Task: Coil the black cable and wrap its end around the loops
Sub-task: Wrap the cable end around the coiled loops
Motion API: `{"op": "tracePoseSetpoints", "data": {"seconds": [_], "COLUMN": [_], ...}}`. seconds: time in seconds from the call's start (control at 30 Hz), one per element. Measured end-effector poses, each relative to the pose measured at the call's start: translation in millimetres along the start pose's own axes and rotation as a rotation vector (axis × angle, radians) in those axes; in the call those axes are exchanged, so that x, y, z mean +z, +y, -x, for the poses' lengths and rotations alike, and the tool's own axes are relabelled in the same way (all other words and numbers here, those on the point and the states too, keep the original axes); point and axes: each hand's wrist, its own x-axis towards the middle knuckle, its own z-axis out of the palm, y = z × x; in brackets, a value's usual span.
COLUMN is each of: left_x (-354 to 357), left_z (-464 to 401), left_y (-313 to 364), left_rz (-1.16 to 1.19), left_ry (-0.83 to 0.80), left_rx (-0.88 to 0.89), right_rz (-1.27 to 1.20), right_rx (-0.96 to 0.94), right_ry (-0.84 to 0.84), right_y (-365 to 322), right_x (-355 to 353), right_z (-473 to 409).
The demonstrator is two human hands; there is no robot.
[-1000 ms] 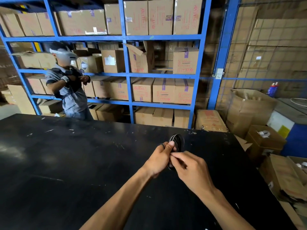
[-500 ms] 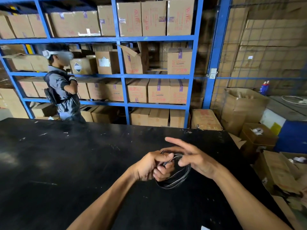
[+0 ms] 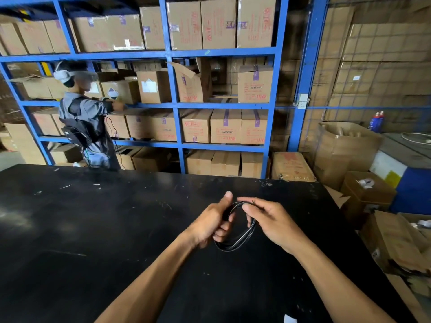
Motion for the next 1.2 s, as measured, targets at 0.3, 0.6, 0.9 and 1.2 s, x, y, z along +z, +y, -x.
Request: {"op": "tracePoseSetpoints", "data": {"seconds": [0.3,0.6,0.9,1.2], "left_x": [7,1,8,50], "left_z": [-7,-4,-6,-19], "left_y": [-3,-10,-31,-70], "left_rz": [0.309,0.262,-0.174,-0.24], "left_ry": [0.115,0.057,0.072,-0.001], "left_rx": [0.01,0.051,0.051,-0.091], "right_rz": [-0.272,-0.2,-0.105,-0.144], "right_rx": [0.105,0.279,0.493,0.462], "right_ry": [0.143,0.095,0.119,0.228], "right_y": [6,8,35,55], "right_x": [7,-1,23,8], "right_z": [6,6,13,51]}}
